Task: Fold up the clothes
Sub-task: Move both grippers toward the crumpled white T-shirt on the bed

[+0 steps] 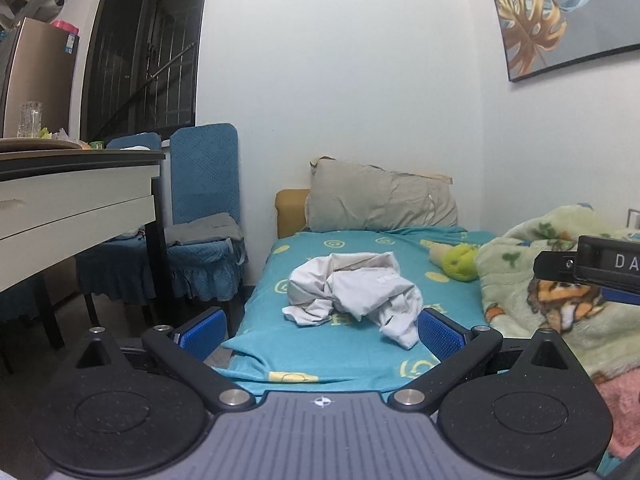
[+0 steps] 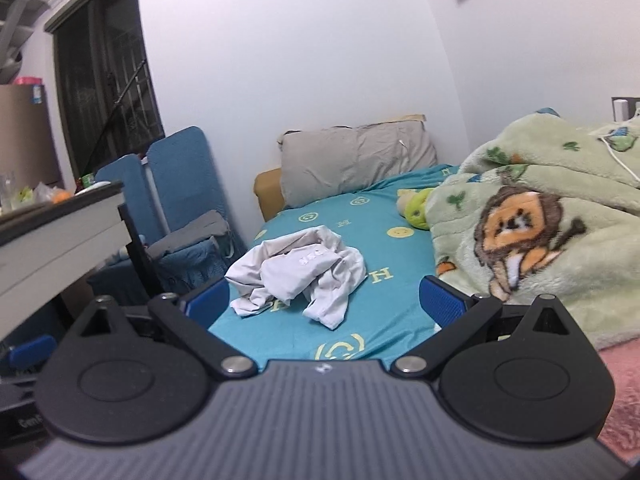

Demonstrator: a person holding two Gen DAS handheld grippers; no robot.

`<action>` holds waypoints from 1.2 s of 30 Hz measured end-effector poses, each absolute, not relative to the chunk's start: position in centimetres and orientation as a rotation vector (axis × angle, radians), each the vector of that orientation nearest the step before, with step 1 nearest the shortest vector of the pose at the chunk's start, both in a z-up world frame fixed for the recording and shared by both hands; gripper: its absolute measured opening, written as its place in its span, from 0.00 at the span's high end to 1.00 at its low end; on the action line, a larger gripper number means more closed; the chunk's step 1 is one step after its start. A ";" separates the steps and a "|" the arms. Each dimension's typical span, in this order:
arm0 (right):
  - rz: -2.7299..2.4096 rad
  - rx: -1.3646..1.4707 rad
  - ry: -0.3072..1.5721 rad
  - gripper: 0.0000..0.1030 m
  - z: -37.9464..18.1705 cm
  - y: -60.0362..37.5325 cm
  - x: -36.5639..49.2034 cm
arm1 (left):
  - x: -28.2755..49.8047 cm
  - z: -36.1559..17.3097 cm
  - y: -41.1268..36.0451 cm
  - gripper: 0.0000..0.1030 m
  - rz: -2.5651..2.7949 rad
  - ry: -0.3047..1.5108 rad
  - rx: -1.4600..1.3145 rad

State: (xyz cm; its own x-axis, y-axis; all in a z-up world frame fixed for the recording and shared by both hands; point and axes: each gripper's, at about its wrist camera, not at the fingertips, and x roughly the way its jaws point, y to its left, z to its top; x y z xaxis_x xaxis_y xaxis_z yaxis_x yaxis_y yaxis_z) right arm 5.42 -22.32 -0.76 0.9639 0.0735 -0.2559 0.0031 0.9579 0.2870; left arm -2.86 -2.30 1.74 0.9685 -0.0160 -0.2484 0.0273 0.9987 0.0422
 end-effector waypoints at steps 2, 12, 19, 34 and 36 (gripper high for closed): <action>0.029 0.284 0.270 0.00 0.2 -22.5 4.9 | -3.3 2.4 -2.5 0.00 -0.015 0.244 0.046; 0.034 0.332 0.245 0.00 6.0 -23.0 2.3 | -5.9 7.2 -2.7 0.00 -0.055 0.222 -0.062; 0.031 0.378 0.267 0.00 5.0 -23.4 3.7 | -4.8 5.1 -1.6 0.00 -0.079 0.303 -0.079; -0.106 0.434 0.371 0.01 1.4 -26.9 15.8 | 13.9 -2.4 -3.6 0.05 -0.177 0.612 -0.034; -0.122 0.438 0.430 0.01 -0.9 -27.5 16.7 | 17.5 -4.0 -4.2 0.06 -0.212 0.635 -0.033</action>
